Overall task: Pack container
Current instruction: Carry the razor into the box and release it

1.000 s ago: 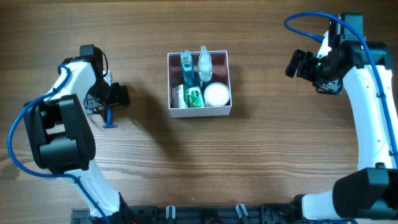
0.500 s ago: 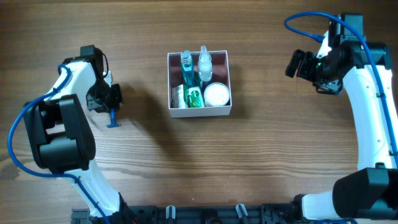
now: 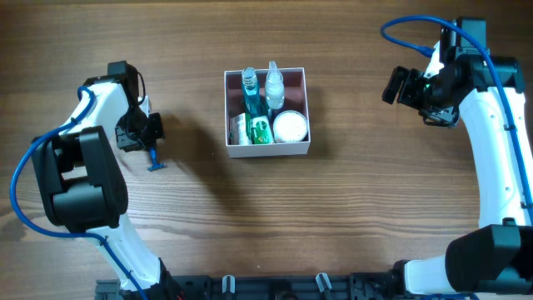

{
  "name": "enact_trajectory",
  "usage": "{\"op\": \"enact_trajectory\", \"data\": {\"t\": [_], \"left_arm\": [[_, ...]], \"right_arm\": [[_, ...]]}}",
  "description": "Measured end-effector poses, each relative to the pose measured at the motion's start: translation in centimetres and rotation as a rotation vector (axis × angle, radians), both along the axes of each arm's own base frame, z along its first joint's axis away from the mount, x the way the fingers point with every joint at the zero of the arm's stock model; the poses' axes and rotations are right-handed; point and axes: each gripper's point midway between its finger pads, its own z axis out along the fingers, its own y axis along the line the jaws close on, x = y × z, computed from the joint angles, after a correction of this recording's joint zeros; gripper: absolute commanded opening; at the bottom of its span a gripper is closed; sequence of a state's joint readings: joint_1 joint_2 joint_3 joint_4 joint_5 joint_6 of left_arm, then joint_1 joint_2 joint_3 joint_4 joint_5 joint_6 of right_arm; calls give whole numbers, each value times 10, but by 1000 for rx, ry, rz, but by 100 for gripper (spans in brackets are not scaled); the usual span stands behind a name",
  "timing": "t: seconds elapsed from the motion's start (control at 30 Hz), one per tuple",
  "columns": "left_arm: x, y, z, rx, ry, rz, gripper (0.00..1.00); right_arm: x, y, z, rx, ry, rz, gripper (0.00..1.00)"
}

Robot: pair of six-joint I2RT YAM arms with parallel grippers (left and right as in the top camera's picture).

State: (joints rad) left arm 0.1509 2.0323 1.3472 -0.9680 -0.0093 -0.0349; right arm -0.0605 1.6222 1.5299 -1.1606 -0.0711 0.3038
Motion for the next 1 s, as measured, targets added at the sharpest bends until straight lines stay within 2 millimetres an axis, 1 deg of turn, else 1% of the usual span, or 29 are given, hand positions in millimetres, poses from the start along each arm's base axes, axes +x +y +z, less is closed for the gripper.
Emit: {"op": "enact_trajectory", "data": {"t": [0.17,0.3,0.37,0.47,0.53,0.6,0.67,0.7,0.73,0.77,0.83,0.93,1.0], "left_arm": [[-9,-1,1,-5,37,0,4],[-18,-5,8,-9,82,16,4],[-17,-8,16,-7,86,23,4],[-13,-23,42,0,59,7,4],[-5,-41,65,-4,1,-22,4],[3,-64,90,-13,-77,-56,4],[10,-93,114,-36,-165,-91,4],[13,-110,125,-52,-214,-114,4],[15,-124,133,-65,-248,-131,4],[16,-142,140,-85,-283,-150,4],[16,-171,146,-114,-319,-174,4],[18,-207,147,-154,-358,-191,4],[20,-224,148,-177,-381,-195,4]], "right_arm": [[0,0,0,0,0,0,100],[0,0,0,0,0,0,100],[0,0,0,0,0,0,100],[0,0,0,0,0,0,100],[0,0,0,0,0,0,100],[0,0,0,0,0,0,100],[0,0,0,0,0,0,100],[0,0,0,0,-1,0,100],[0,0,0,0,-1,0,100],[0,0,0,0,-1,0,100],[0,0,0,0,-1,0,100],[0,0,0,0,-1,0,100],[0,0,0,0,0,0,100]]}}
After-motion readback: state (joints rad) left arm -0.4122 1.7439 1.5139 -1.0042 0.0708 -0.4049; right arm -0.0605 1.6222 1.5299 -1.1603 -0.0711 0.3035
